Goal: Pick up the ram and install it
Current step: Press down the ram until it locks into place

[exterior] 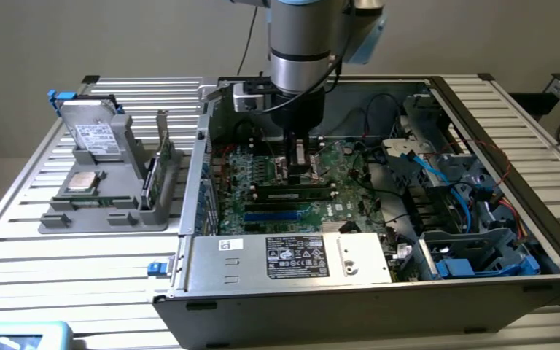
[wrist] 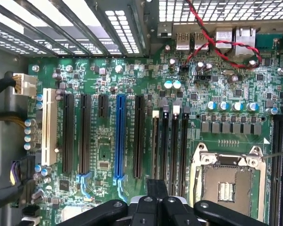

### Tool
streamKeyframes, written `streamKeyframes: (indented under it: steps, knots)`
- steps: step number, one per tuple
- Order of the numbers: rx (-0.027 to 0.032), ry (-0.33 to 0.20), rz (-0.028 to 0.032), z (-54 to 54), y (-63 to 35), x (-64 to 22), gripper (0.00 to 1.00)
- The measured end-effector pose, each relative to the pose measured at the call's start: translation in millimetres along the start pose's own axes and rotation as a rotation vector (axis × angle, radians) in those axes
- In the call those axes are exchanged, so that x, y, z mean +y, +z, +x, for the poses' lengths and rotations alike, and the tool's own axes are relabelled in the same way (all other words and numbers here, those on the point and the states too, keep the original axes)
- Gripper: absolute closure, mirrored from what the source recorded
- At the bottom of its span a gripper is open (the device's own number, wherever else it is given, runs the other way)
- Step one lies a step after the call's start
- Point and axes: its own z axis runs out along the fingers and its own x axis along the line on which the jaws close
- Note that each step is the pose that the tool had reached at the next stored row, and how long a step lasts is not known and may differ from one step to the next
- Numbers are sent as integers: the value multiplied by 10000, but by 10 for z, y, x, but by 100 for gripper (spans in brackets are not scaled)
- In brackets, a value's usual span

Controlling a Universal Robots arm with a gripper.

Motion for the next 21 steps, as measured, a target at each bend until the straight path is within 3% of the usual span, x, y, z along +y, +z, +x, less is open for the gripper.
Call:
streamKeyframes:
  steps: [7, 9, 21]
  knots:
    - [-2, -5, -32, 21, -37, -176, 89]
    - [-2, -7, -64, 23, -37, -181, 89]
    - [-1, -7, -65, 24, -38, -181, 89]
